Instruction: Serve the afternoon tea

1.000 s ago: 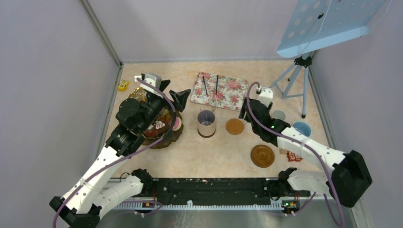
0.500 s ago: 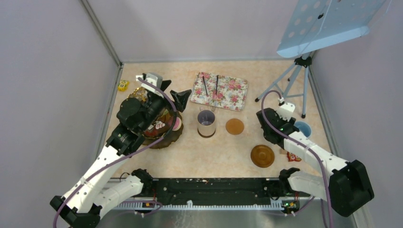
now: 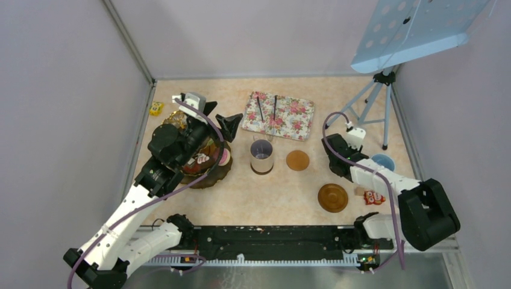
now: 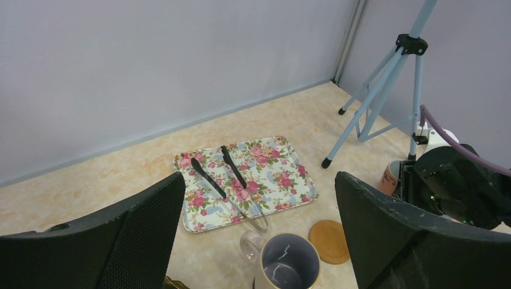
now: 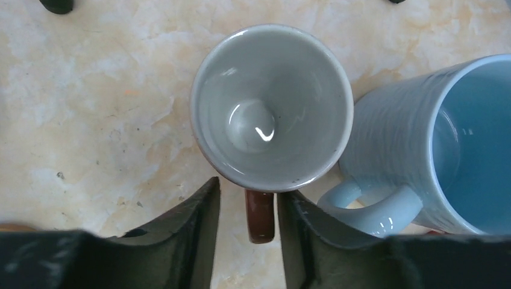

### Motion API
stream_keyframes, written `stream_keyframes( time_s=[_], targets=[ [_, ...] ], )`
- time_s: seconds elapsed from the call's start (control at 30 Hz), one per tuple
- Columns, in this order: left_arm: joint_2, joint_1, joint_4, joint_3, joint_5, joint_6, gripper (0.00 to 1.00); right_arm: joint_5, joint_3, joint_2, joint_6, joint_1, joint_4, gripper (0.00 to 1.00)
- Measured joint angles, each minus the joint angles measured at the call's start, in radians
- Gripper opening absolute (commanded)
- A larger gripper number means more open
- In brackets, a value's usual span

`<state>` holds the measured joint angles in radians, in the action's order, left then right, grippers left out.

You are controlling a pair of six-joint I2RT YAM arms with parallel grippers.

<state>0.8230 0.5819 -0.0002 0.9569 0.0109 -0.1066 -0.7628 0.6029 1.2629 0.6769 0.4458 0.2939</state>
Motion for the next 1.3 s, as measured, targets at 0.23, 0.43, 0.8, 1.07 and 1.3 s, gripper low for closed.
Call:
stream_keyframes(
  time_s=[0.23, 0.43, 0.8, 1.07, 1.3],
  targets=[
    [0.000, 0.000, 0.000, 0.000, 0.001, 0.000, 0.99, 0.020, 0.000, 0.033, -0.007, -0.011, -0.029, 0.00],
    [-0.001, 0.000, 0.000, 0.000, 0.004, -0.001, 0.99, 0.122, -0.007, -0.020, -0.095, -0.002, -0.077, 0.00],
    [0.000, 0.000, 0.000, 0.000, 0.007, -0.004, 0.99, 0.283, 0.010, -0.021, -0.246, 0.248, -0.203, 0.00],
    [0.000, 0.000, 0.000, 0.000, 0.008, -0.004, 0.99, 0.286, 0.078, 0.107, -0.314, 0.353, -0.220, 0.00],
    [0.000, 0.000, 0.000, 0.000, 0.007, -0.004, 0.99, 0.225, 0.087, 0.115, -0.320, 0.435, -0.198, 0.00]
  ],
)
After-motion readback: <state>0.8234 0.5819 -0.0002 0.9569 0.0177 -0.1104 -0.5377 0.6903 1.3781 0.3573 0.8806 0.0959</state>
